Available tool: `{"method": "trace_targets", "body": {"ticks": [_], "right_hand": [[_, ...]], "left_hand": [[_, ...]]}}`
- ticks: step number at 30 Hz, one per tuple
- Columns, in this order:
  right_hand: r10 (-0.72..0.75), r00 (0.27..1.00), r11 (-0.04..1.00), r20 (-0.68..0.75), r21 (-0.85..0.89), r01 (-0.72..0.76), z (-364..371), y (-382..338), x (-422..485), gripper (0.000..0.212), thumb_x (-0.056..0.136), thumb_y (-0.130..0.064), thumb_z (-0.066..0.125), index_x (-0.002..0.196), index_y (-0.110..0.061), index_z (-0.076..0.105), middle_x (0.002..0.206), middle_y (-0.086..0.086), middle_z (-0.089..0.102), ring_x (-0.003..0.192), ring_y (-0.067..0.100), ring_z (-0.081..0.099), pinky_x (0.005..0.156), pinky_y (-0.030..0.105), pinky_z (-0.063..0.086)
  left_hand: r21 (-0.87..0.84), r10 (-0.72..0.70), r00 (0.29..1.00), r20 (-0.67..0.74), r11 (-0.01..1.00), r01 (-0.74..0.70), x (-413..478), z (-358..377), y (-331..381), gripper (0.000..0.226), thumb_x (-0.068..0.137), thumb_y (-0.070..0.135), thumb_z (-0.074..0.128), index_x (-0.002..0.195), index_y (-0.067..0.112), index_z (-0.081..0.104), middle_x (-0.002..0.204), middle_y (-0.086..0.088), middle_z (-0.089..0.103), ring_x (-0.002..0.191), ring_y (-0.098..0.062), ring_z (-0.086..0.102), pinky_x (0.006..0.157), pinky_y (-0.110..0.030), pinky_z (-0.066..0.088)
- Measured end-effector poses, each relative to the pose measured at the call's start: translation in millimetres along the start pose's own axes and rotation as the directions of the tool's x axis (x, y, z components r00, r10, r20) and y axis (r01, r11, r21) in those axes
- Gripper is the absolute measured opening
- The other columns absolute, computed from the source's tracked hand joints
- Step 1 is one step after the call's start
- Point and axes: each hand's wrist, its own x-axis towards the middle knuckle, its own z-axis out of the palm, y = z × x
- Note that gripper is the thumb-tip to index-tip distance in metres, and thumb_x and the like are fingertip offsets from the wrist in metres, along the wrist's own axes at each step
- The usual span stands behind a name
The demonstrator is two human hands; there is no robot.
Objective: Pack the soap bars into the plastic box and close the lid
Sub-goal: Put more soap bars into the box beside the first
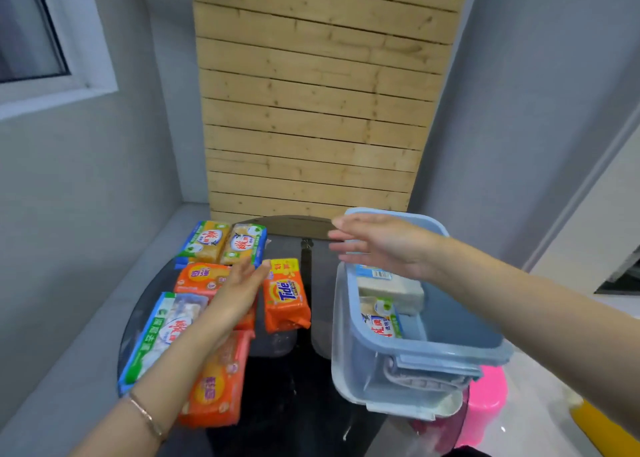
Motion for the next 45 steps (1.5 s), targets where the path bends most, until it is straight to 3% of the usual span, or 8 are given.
{"method": "trace_targets", "body": {"ticks": [7, 12, 15, 22, 29, 35, 40, 45], "right_hand": [[0.264, 0.964, 0.954, -0.028, -0.138, -0.265, 65.8, 12.7, 59.5, 0.072, 0.096, -0.043, 0.045, 0.151, -0.008, 0.017, 0.158, 0.019, 0.021, 0.144, 0.035, 0.024, 0.117, 0.048, 0.024], [0.449, 0.891, 0.870, -0.067, -0.193, -0.453, 76.5, 26.5, 80.6, 0.071, 0.097, -0.049, 0.038, 0.149, -0.004, 0.022, 0.151, 0.020, 0.034, 0.140, 0.036, 0.033, 0.117, 0.052, 0.022], [0.474, 0.879, 0.863, -0.057, -0.166, -0.476, 74.9, 27.2, 85.9, 0.071, 0.096, -0.051, 0.039, 0.146, -0.002, 0.025, 0.147, 0.018, 0.040, 0.135, 0.033, 0.040, 0.113, 0.048, 0.027], [0.518, 0.854, 0.839, -0.038, -0.172, -0.517, 72.9, 27.7, 96.5, 0.071, 0.095, -0.055, 0.035, 0.146, -0.005, 0.027, 0.144, 0.019, 0.043, 0.133, 0.034, 0.043, 0.110, 0.053, 0.031], [0.301, 0.951, 0.946, -0.067, -0.106, -0.307, 66.0, 17.5, 82.5, 0.061, 0.092, -0.057, 0.043, 0.133, -0.011, 0.048, 0.126, 0.014, 0.059, 0.113, 0.028, 0.058, 0.091, 0.042, 0.047], [-0.054, 0.998, 0.995, -0.034, -0.087, 0.051, 31.1, -32.6, 34.5, 0.036, 0.097, -0.046, 0.038, 0.097, -0.018, 0.061, 0.097, 0.003, 0.067, 0.086, 0.016, 0.063, 0.074, 0.025, 0.051], [-0.230, 0.972, 0.970, -0.056, -0.096, 0.224, -14.5, -39.7, -5.2, 0.039, 0.095, -0.051, 0.035, 0.109, -0.028, 0.064, 0.116, 0.008, 0.066, 0.101, 0.023, 0.062, 0.095, 0.038, 0.048], [-0.302, 0.953, 0.949, -0.024, -0.097, 0.298, -69.7, -15.6, -36.9, 0.057, 0.085, -0.060, 0.037, 0.125, -0.030, 0.062, 0.119, -0.004, 0.069, 0.097, 0.017, 0.066, 0.089, 0.033, 0.053]], "left_hand": [[-0.005, -0.042, 0.996, 0.079, 0.999, 0.042, -3.0, -4.9, -10.5, 0.051, 0.096, 0.034, 0.044, 0.140, 0.011, 0.037, 0.143, -0.008, 0.045, 0.117, -0.014, 0.047, 0.085, -0.022, 0.038], [0.002, -0.141, 0.981, 0.137, 0.990, 0.142, 17.1, -2.6, -6.3, 0.041, 0.097, 0.040, 0.036, 0.123, 0.013, 0.052, 0.118, -0.008, 0.063, 0.081, -0.008, 0.055, 0.077, -0.025, 0.042], [-0.155, -0.256, 0.950, 0.179, 0.946, 0.284, 33.9, 6.8, -7.7, 0.039, 0.096, 0.039, 0.040, 0.114, 0.008, 0.053, 0.096, -0.008, 0.068, 0.084, -0.018, 0.065, 0.083, -0.032, 0.050], [-0.266, -0.337, 0.911, 0.237, 0.880, 0.394, 46.7, 31.0, -14.5, 0.055, 0.096, 0.049, 0.033, 0.134, 0.011, 0.043, 0.117, -0.018, 0.064, 0.103, -0.030, 0.064, 0.092, -0.042, 0.051], [-0.266, -0.093, 0.985, 0.143, 0.955, 0.128, 43.8, 30.7, 2.2, 0.054, 0.096, 0.051, 0.026, 0.143, 0.025, 0.030, 0.134, -0.016, 0.052, 0.113, -0.029, 0.058, 0.090, -0.042, 0.052], [-0.285, 0.277, 0.961, -0.010, 0.920, -0.268, 27.7, 9.5, 66.8, 0.030, 0.097, 0.040, 0.036, 0.124, 0.028, 0.039, 0.098, -0.005, 0.064, 0.069, -0.006, 0.063, 0.041, -0.010, 0.045], [-0.308, 0.281, 0.948, 0.146, 0.924, -0.226, 16.9, 18.2, 106.7, 0.054, 0.083, 0.053, 0.055, 0.125, 0.037, 0.027, 0.088, -0.004, 0.073, 0.061, -0.005, 0.070, 0.052, -0.018, 0.052], [-0.183, 0.264, 0.891, 0.369, 0.961, -0.209, 19.1, 62.0, 123.0, 0.061, 0.055, 0.062, 0.072, 0.105, 0.032, 0.055, 0.076, 0.009, 0.076, 0.065, -0.004, 0.071, 0.049, -0.017, 0.051]]}}
